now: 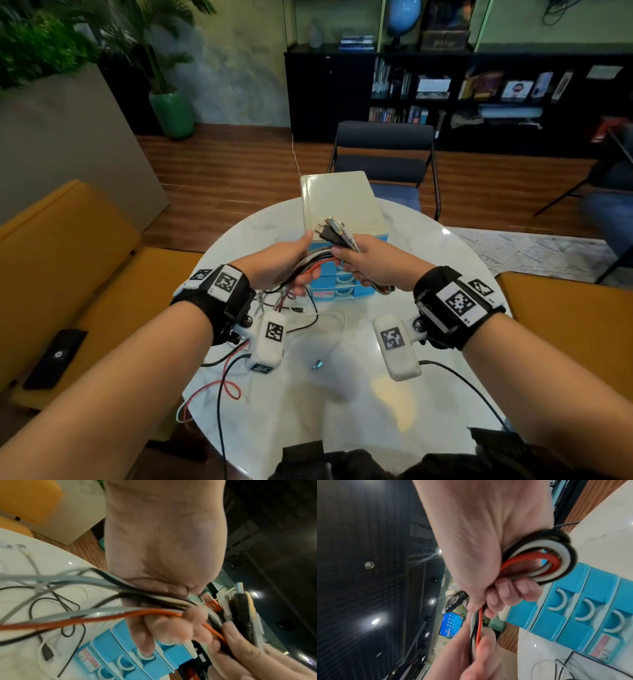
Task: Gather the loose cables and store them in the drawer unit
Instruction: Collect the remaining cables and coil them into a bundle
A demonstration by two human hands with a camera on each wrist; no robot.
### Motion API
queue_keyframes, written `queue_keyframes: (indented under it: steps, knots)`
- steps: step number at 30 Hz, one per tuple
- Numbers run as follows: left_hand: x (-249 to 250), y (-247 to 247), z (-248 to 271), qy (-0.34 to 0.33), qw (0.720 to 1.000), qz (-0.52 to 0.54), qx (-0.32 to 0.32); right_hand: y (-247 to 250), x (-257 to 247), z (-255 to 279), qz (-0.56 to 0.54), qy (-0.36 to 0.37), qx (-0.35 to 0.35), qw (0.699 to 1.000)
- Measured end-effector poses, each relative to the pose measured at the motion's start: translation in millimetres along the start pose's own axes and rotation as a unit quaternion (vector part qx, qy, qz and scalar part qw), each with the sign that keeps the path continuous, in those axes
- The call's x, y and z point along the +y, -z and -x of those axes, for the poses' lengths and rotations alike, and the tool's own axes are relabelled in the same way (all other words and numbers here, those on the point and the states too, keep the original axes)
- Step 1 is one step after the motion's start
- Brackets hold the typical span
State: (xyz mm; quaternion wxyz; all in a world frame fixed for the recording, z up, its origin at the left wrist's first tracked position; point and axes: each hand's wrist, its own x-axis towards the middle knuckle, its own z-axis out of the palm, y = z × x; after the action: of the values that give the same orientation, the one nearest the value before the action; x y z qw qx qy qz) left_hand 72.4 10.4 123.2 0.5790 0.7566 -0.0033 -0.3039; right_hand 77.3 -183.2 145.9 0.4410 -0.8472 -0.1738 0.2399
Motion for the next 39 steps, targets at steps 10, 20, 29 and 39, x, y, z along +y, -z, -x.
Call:
queue_keyframes:
  steps: [10, 20, 29, 39]
  knots:
    - [-8.0, 5.1, 20.6, 0.075, 0.968, 0.187, -0.148, 11.4, 18.6, -12.9, 0.002, 0.025, 0.067, 0.997]
    - [-21.0, -11.7, 26.1, -0.005, 0.940, 0.278, -0.196, 2.7, 28.4, -23.9, -0.058, 0.002, 0.134, 0.989]
    - [5.5, -56.0, 13.7, -0.117, 0.993, 0.020, 0.019, -13.3, 21.3, -26.9, -0.212, -0.040, 0.097, 0.972]
    - [15.0, -74.1, 5.5, -0.143, 0.940, -0.249, 0.185, -13.7, 19.2, -18.2, -0.403, -0.079, 0.021, 0.912]
